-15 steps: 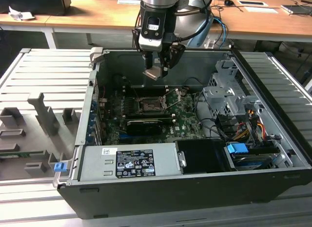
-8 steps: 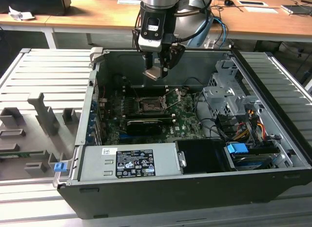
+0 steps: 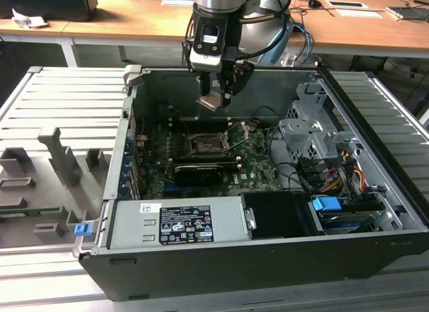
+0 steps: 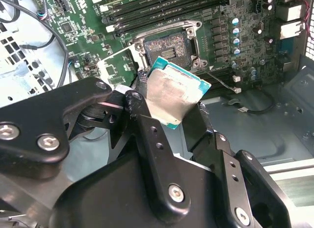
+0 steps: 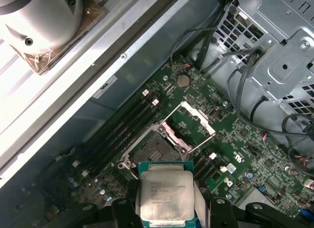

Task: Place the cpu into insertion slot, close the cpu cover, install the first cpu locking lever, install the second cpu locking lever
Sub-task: 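Place the cpu into insertion slot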

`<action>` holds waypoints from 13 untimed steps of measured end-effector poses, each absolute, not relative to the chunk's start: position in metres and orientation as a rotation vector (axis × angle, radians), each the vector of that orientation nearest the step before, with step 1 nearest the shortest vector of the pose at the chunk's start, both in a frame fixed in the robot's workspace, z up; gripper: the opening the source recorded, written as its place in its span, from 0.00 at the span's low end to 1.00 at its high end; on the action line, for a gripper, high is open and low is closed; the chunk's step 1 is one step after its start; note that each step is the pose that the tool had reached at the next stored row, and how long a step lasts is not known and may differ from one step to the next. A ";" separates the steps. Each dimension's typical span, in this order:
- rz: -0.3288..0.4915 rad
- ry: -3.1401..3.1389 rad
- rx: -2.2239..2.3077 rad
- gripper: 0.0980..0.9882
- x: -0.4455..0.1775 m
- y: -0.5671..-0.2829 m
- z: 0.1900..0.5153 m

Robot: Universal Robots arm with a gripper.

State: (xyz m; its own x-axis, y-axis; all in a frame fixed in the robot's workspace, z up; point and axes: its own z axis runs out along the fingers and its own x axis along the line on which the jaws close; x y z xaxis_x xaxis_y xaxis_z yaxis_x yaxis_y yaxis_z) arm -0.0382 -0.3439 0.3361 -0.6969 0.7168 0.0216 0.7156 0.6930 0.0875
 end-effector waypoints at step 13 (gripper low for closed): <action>0.139 2.856 1.263 0.48 -0.038 -0.344 0.334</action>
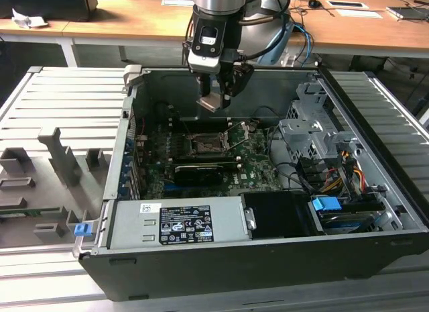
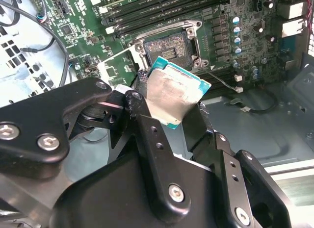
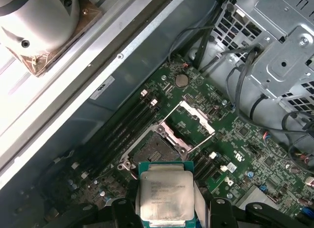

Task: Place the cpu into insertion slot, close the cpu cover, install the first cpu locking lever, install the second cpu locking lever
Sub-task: 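Place the cpu into insertion slot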

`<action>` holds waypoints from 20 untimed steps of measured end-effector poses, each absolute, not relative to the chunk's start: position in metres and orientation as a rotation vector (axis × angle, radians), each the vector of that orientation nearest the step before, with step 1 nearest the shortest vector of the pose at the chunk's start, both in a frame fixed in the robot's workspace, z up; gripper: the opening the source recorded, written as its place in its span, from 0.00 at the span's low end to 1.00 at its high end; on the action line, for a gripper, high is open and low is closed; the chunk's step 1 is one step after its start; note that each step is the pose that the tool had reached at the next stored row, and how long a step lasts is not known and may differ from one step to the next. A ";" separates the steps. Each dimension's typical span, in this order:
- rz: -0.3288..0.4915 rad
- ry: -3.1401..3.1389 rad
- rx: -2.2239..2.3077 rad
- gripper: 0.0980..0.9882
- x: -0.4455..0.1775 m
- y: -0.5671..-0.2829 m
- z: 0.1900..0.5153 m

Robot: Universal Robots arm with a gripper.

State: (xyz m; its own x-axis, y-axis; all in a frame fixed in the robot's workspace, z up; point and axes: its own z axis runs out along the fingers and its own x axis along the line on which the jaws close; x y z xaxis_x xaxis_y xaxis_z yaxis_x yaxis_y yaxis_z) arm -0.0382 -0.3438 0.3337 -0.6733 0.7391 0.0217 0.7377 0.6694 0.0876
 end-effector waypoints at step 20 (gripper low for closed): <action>0.137 2.792 1.390 0.48 -0.039 -0.344 0.325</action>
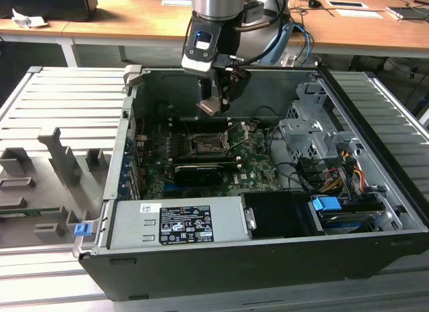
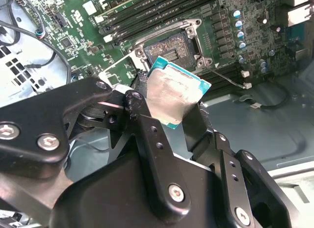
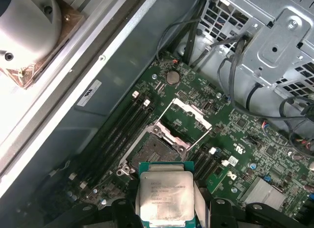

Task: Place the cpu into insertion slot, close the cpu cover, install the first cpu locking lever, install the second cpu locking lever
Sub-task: 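Place the cpu into insertion slot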

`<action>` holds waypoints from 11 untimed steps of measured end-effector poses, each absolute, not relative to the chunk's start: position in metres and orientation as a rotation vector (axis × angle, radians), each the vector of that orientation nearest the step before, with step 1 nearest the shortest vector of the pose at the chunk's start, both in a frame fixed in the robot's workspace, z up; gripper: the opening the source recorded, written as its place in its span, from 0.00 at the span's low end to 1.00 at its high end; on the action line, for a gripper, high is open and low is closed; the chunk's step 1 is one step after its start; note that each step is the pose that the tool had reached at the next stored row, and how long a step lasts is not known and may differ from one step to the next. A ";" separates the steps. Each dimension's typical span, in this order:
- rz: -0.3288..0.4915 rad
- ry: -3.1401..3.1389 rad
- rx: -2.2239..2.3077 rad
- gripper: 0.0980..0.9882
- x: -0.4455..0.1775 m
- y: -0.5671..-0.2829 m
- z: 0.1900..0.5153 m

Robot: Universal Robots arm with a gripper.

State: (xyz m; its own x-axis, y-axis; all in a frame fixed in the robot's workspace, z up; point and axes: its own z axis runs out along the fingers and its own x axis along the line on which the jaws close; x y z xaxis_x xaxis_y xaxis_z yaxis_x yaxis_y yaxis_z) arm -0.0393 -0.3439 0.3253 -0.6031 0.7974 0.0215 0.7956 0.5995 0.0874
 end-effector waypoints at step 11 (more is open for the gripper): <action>0.137 2.773 1.425 0.48 -0.039 -0.344 0.320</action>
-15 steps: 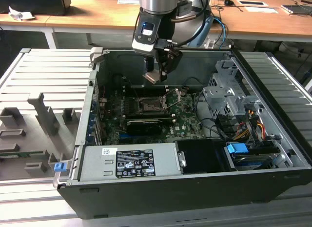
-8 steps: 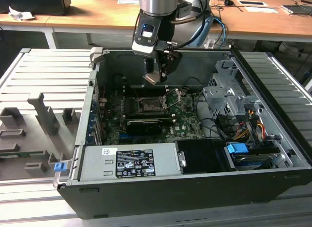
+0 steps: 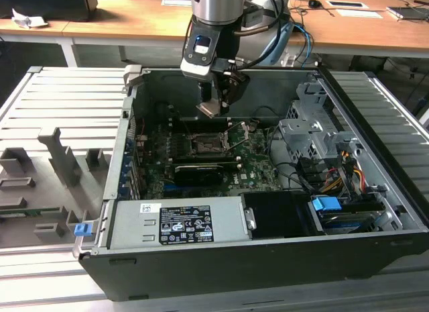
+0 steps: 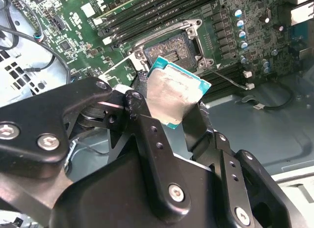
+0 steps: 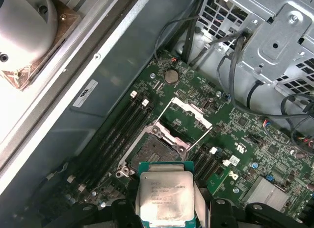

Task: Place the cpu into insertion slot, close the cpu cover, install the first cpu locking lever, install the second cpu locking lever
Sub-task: 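Place the cpu into insertion slot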

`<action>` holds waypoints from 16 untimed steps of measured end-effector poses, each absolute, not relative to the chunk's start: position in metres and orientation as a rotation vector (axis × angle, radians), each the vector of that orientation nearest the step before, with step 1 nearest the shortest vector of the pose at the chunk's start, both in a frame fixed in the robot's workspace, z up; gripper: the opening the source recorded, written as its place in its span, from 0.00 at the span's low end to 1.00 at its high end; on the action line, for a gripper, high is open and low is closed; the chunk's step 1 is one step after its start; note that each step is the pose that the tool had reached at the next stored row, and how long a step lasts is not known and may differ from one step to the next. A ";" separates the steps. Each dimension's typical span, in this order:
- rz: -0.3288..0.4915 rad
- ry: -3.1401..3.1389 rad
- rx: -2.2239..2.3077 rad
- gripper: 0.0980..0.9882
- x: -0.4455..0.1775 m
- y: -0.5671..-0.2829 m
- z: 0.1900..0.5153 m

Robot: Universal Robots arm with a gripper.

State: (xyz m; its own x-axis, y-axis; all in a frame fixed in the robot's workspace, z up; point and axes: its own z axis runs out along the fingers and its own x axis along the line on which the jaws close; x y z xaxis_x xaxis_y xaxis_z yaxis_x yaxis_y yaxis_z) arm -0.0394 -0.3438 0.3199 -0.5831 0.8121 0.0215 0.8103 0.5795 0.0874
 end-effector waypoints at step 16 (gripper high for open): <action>0.135 2.706 1.540 0.48 -0.039 -0.344 0.313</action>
State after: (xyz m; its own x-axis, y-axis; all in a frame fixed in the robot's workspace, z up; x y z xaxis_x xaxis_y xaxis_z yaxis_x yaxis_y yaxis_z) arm -0.0393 -0.3438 0.3125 -0.5112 0.8592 0.0214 0.8570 0.5078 0.0873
